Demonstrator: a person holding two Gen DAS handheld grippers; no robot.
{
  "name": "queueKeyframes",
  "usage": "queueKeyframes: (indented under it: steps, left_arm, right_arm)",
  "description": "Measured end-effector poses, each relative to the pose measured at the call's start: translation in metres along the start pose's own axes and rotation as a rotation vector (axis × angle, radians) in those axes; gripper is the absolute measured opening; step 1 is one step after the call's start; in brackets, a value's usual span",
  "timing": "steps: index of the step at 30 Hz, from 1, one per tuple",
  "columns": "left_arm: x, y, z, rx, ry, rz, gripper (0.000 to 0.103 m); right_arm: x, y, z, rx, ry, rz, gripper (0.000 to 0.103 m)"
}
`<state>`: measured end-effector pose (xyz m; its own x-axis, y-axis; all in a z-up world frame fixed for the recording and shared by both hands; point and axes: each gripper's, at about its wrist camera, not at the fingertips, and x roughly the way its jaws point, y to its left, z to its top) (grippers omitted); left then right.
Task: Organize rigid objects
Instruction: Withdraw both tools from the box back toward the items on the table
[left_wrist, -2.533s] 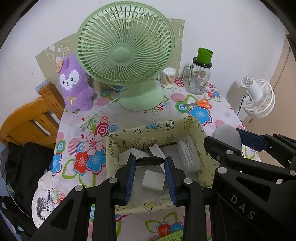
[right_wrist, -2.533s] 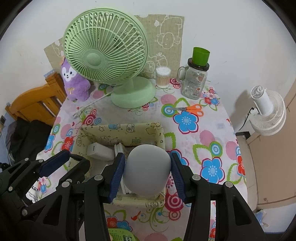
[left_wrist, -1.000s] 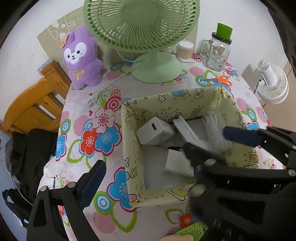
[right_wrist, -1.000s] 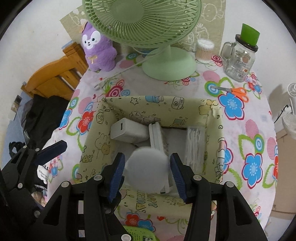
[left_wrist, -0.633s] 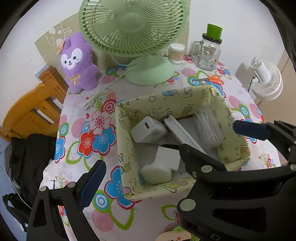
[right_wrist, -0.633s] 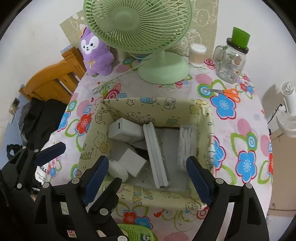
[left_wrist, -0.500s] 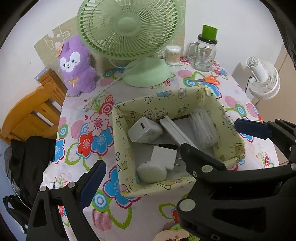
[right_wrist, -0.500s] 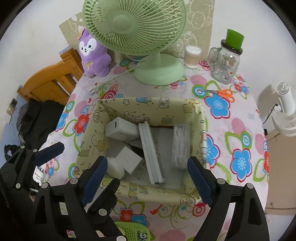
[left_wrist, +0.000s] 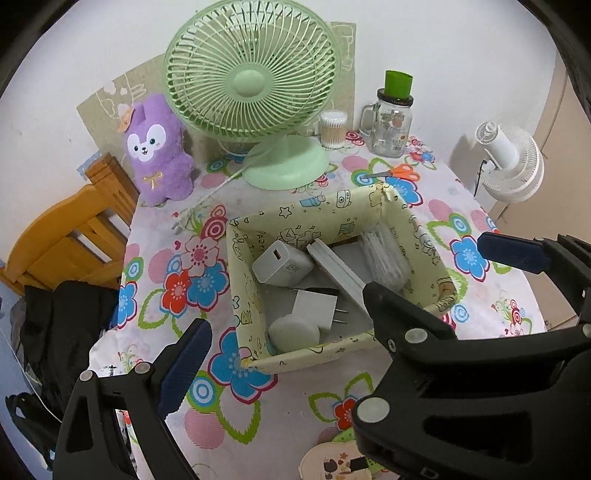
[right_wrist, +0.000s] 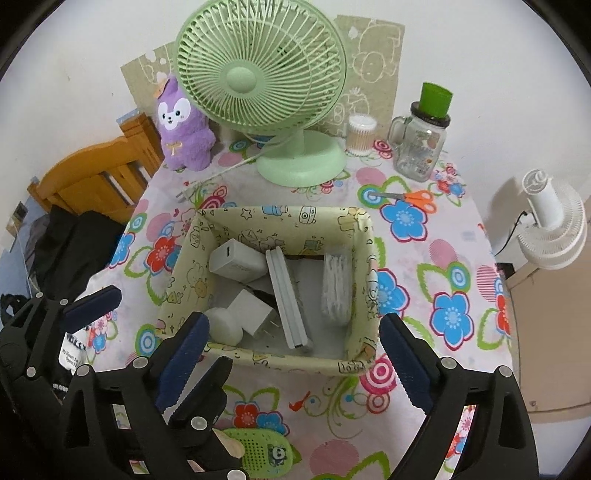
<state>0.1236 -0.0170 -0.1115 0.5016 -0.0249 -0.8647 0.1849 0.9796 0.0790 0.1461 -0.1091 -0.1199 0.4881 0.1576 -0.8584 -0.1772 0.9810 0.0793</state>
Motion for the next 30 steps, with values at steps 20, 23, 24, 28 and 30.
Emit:
queueKeyframes:
  steps: [20,23,24,28,30]
  left_arm:
    - [-0.043,-0.010,-0.018,0.027,-0.079,-0.014,0.097]
    - [-0.048,-0.011,-0.023,0.029,-0.086,-0.028,0.097]
    - [-0.050,-0.011,-0.024,0.028,-0.087,-0.032,0.097]
    - [-0.054,-0.011,-0.031,0.027,-0.091,-0.042,0.097]
    - [-0.054,-0.010,-0.035,0.023,-0.089,-0.045,0.097]
  right_arm:
    - [-0.052,0.006,-0.028,0.040,-0.079,-0.075,0.096]
    - [-0.057,0.006,-0.032,0.046,-0.086,-0.080,0.096]
    - [-0.059,0.006,-0.034,0.048,-0.088,-0.083,0.096]
    - [-0.063,0.006,-0.042,0.059,-0.090,-0.096,0.096]
    - [-0.065,0.005,-0.047,0.064,-0.090,-0.099,0.096]
